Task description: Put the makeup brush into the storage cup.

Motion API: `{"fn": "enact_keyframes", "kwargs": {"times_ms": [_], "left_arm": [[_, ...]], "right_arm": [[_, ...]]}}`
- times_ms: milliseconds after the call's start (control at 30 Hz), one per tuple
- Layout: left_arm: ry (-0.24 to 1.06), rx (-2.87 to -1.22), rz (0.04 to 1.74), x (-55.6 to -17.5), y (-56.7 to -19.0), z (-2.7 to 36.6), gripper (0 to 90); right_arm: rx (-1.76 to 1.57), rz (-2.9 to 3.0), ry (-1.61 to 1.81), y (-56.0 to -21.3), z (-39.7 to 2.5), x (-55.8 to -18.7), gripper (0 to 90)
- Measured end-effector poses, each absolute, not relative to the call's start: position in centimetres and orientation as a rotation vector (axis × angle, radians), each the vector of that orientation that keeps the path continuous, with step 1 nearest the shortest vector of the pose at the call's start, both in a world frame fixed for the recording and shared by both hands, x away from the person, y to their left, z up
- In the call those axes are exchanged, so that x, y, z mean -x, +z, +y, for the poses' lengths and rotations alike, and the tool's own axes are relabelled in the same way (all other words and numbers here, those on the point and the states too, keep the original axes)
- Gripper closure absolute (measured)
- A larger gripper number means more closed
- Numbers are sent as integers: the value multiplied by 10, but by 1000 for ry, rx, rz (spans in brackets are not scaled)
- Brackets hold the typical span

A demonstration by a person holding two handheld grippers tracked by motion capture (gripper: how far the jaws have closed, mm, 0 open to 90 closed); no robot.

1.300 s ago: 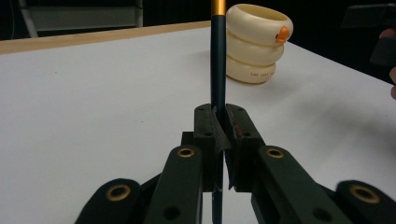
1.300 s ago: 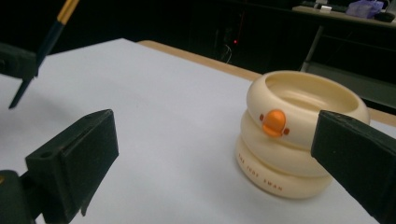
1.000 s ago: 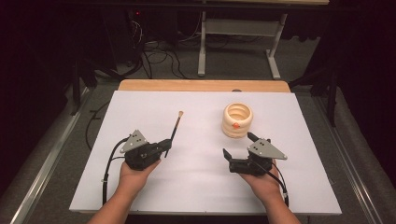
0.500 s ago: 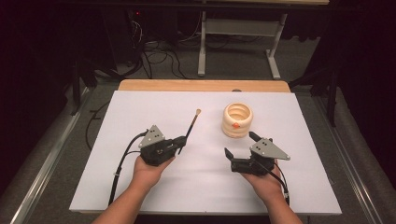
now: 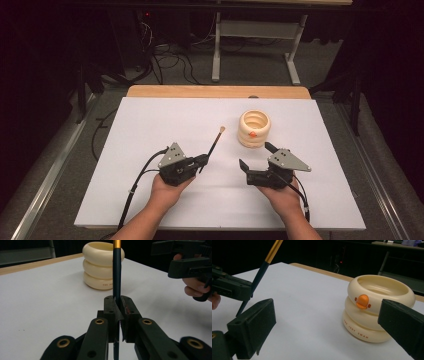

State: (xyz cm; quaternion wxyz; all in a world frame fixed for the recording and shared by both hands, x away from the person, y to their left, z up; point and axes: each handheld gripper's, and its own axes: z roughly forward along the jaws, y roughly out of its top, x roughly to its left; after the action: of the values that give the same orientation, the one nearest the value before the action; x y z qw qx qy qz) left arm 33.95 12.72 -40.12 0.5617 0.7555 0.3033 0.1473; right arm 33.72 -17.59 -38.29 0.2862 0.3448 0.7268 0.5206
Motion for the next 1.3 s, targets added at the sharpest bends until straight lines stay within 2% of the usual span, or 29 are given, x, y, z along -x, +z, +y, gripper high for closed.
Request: {"fn": "enact_keyframes", "kwargs": {"times_ms": [733, 1300], "left_arm": [[341, -1805, 696, -333, -409, 117, 842], [332, -1827, 683, -330, -415, 108, 842]], "right_arm": [[-928, 1985, 1467, -383, -159, -328, 112], [-994, 2012, 1569, -387, -148, -326, 209]]}}
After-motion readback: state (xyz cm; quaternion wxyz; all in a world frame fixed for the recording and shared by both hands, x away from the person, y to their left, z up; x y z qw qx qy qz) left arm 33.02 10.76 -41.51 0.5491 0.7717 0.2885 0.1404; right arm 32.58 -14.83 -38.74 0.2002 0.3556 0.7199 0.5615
